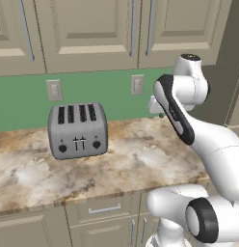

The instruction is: Move the shaker and oil and vinegar bottle from the cabinet to the dining counter.

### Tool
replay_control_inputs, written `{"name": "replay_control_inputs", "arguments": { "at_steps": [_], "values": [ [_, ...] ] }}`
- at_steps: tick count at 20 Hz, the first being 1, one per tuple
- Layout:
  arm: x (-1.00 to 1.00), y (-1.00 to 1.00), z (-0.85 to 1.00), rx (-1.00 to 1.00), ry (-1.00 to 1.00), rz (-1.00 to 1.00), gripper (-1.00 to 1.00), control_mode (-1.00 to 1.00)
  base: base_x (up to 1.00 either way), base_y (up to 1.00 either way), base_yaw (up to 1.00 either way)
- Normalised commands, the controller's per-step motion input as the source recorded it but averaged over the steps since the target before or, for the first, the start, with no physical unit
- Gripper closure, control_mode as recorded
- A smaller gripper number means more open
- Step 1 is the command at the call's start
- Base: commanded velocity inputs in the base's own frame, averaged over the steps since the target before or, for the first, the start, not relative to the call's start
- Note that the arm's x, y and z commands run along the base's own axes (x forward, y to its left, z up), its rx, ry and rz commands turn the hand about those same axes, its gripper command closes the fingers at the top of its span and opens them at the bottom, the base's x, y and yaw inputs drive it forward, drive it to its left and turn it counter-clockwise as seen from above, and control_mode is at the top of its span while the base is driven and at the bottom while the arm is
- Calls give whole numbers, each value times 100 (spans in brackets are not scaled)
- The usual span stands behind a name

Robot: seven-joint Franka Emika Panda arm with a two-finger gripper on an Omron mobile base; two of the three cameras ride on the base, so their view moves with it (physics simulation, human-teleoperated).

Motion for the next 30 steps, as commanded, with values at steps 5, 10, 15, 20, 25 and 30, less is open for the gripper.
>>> {"name": "replay_control_inputs", "arguments": {
  "at_steps": [5,10,15,20,25,30],
  "values": [
    [-42,-7,0,1,-18,0,-100,-100,0,0,0],
    [-68,-27,3,5,-44,-5,-100,-100,0,0,0],
    [-21,7,43,3,-39,-10,-100,-100,0,0,0],
    [1,60,75,0,-31,-17,-100,-100,0,0,0],
    [3,45,80,0,-27,-15,-100,-100,0,0,0],
    [10,18,81,0,-25,-8,-100,-100,0,0,0]
  ]
}}
